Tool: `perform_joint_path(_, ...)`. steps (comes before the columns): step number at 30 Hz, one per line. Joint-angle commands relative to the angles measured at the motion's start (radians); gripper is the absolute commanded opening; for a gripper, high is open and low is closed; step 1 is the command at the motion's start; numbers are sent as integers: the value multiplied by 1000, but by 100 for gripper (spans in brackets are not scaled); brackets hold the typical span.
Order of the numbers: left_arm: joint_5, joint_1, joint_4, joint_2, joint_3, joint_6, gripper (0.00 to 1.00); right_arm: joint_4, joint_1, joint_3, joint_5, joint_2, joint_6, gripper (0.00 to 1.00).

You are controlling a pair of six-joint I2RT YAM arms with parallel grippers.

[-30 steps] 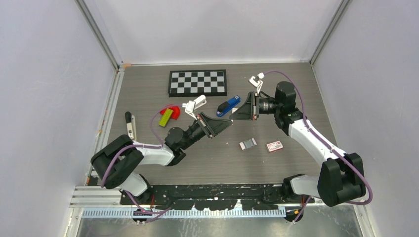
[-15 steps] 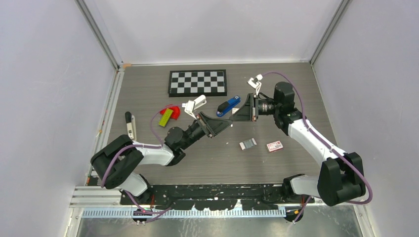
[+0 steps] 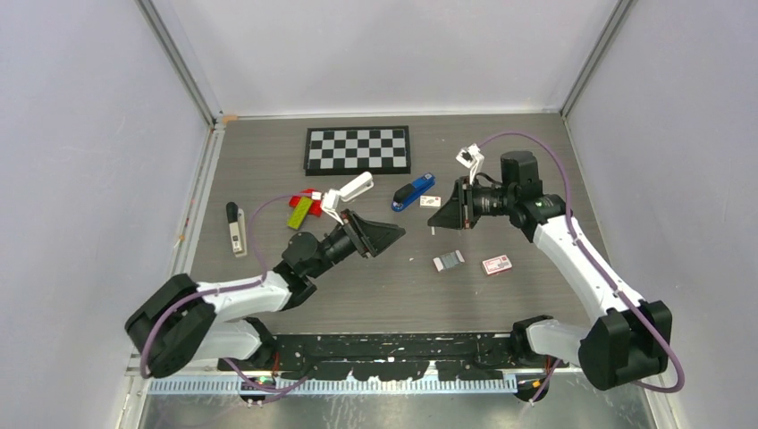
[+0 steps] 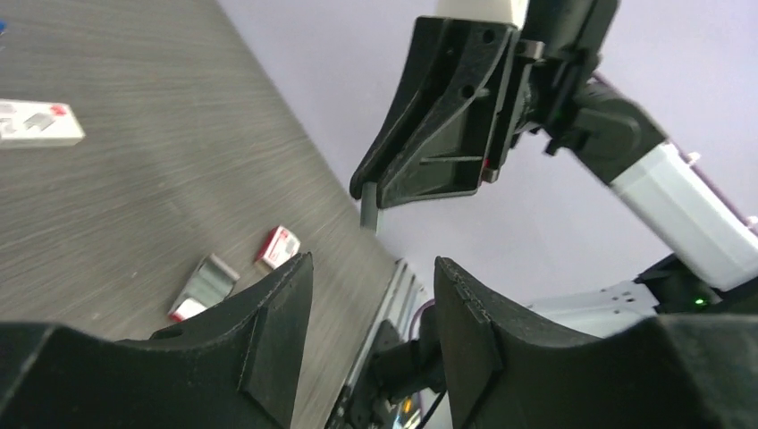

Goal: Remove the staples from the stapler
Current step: Pick up the staple from the center of the board, then adjust the staple box at the center of the board.

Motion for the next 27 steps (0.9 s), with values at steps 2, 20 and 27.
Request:
perform_joint_path(2, -28, 4, -425, -164, 28, 233, 54, -261, 3, 47, 297, -81, -319, 18)
perform_joint_path(20, -77, 4, -351, -95, -52, 247, 66, -235, 132, -89, 689, 23, -367, 18)
perform_joint_path(27, -71, 4, -314, -60, -57, 236, 66, -185, 170, -103, 727, 71, -331, 18)
